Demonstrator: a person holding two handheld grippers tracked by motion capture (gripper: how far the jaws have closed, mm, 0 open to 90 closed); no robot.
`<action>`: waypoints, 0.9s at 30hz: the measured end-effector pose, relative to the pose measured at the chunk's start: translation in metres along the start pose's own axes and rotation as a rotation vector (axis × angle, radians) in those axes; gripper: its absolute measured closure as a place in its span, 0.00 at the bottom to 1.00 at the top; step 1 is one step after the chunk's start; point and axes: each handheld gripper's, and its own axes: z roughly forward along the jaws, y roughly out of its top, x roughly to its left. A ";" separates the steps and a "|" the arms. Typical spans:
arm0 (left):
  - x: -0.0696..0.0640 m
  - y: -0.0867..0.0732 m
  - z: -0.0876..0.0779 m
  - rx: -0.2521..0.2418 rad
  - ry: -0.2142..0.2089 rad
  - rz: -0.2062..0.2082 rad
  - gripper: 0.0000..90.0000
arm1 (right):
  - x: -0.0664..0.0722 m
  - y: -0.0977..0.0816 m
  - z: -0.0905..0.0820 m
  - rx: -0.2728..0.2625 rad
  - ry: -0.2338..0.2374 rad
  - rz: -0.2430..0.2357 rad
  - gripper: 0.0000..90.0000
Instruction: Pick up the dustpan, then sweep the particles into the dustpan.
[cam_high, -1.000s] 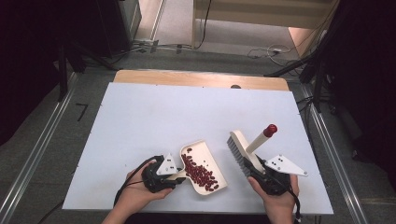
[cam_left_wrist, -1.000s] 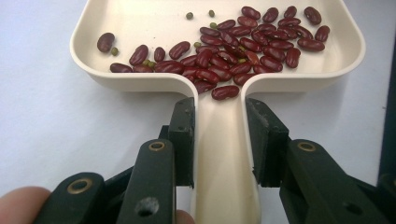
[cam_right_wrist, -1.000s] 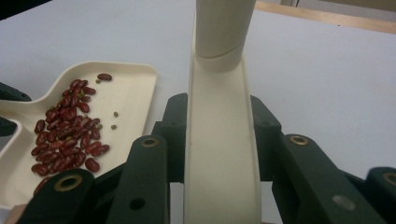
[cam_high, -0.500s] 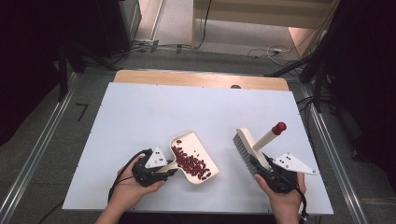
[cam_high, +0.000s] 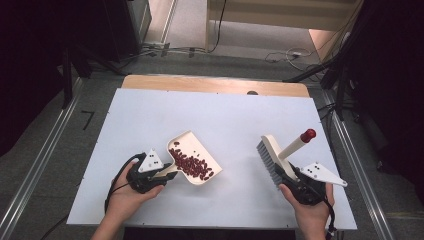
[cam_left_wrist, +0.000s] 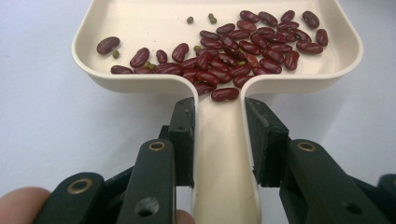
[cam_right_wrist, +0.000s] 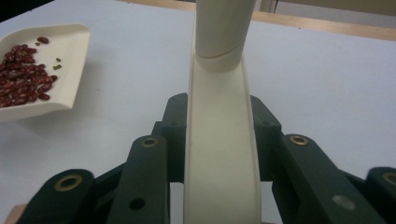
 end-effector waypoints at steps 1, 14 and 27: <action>0.002 -0.001 -0.001 -0.003 0.005 -0.005 0.74 | -0.001 0.000 0.000 0.000 0.000 0.001 0.72; 0.023 -0.010 -0.020 -0.026 0.064 -0.061 0.74 | -0.011 -0.002 -0.002 0.001 -0.019 0.021 0.72; 0.041 -0.023 -0.032 -0.050 0.121 -0.123 0.74 | -0.022 -0.003 -0.006 -0.004 -0.038 0.040 0.72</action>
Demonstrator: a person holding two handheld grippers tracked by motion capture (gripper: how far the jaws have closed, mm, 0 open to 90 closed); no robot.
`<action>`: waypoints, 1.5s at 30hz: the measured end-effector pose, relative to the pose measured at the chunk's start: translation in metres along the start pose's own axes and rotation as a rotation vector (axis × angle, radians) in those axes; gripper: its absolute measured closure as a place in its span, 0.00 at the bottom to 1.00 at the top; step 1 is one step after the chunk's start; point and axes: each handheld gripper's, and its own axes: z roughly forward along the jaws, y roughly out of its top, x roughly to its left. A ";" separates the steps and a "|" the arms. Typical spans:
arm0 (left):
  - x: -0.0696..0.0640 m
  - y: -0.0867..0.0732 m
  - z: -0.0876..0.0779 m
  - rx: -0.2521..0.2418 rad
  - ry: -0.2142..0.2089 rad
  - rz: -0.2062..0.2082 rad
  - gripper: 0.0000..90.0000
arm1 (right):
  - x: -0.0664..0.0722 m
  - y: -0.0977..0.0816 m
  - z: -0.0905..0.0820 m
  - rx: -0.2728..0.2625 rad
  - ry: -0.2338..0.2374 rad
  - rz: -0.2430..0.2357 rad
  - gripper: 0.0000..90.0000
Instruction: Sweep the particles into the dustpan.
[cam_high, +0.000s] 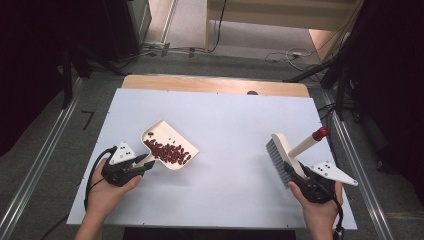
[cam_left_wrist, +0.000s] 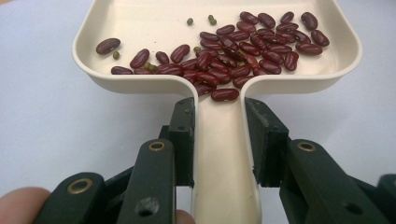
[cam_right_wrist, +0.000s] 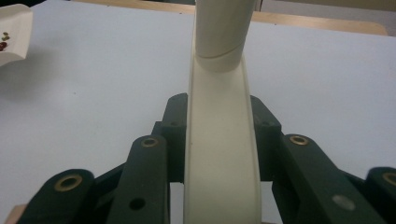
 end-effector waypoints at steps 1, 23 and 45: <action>0.001 -0.001 0.000 0.001 0.003 -0.004 0.74 | -0.001 0.000 0.000 -0.002 -0.001 -0.002 0.72; 0.020 -0.015 -0.006 -0.007 0.047 -0.064 0.74 | -0.023 -0.006 0.001 0.023 -0.065 0.028 0.72; 0.027 -0.029 0.000 -0.009 0.088 -0.103 0.74 | -0.014 -0.011 0.011 0.058 -0.043 0.010 0.72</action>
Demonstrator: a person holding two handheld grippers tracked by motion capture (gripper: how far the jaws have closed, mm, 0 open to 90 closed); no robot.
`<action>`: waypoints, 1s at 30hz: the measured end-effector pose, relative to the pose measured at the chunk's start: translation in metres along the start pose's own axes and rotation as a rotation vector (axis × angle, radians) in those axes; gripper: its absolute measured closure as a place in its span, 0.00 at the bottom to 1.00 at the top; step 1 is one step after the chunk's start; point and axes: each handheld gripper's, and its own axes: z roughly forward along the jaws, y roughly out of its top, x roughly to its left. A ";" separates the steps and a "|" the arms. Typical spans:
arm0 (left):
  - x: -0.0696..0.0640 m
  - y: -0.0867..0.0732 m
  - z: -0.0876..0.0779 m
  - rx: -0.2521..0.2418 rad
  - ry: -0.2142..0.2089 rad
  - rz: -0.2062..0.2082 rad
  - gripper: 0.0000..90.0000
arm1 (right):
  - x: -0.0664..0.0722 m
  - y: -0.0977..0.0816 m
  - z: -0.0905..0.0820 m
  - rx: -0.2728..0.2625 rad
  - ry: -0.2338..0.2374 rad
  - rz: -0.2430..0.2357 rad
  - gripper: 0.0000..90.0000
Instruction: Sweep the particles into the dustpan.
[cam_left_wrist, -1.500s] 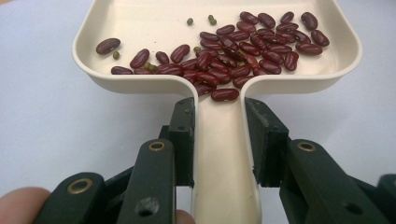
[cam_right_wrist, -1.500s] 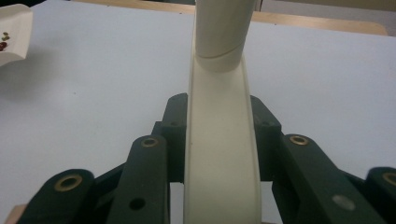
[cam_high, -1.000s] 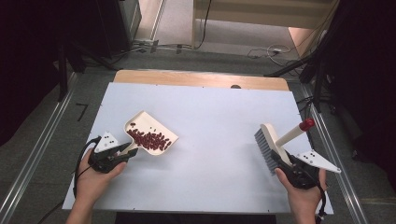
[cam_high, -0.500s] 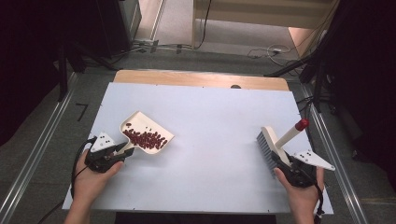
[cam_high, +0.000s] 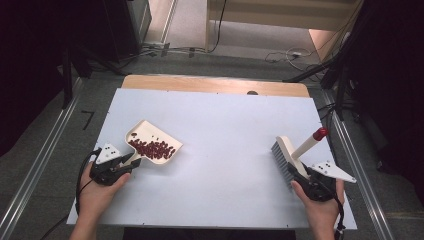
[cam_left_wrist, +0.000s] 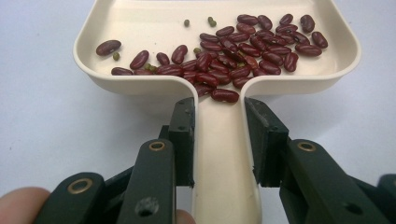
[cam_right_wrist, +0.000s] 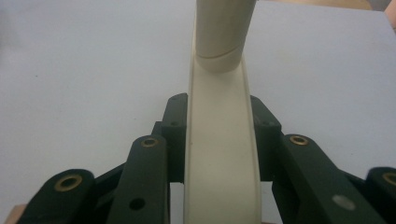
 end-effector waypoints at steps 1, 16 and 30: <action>0.000 -0.001 0.000 0.003 -0.001 0.002 0.74 | 0.001 0.000 0.000 0.000 0.008 -0.001 0.72; -0.003 -0.007 0.011 0.007 0.023 -0.018 0.74 | 0.029 0.001 0.005 0.015 0.115 -0.025 0.72; -0.005 -0.011 0.017 0.027 0.061 -0.011 0.74 | 0.002 -0.006 0.017 0.034 0.208 0.115 0.71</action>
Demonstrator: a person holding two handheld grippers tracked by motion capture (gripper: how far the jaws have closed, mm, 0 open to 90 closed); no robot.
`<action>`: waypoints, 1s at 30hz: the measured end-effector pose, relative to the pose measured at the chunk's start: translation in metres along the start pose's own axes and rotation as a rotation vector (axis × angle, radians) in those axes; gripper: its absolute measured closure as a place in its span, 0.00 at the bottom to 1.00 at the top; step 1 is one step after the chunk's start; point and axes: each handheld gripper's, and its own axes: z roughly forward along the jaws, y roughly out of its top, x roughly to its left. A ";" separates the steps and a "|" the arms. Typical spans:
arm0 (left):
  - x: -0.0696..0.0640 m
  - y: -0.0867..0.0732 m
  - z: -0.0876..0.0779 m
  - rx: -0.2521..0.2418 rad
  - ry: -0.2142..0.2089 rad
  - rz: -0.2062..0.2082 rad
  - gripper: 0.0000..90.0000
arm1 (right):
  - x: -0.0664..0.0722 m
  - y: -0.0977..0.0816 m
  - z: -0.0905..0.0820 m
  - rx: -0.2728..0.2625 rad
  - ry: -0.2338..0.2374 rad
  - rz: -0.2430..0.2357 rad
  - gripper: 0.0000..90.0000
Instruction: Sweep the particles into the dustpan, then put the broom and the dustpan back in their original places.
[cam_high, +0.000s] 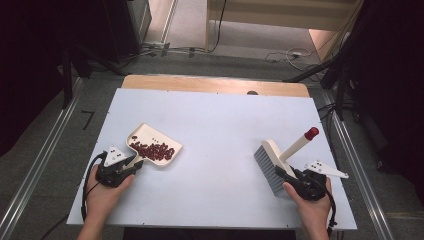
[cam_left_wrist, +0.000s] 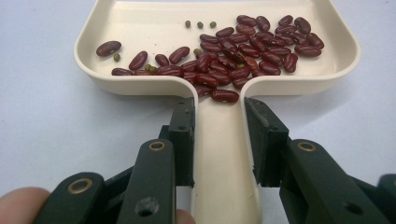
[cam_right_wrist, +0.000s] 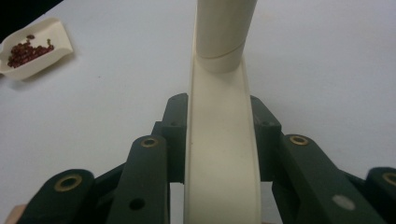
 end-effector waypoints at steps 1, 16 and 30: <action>0.000 0.000 0.000 0.002 0.001 0.000 0.74 | -0.004 0.000 0.000 -0.001 0.004 0.007 0.72; -0.004 -0.002 0.002 0.008 0.016 0.000 0.74 | -0.036 -0.003 0.010 0.017 0.011 0.039 0.71; -0.013 -0.003 0.003 0.019 0.039 -0.020 0.74 | -0.066 -0.008 0.018 0.060 0.075 0.151 0.65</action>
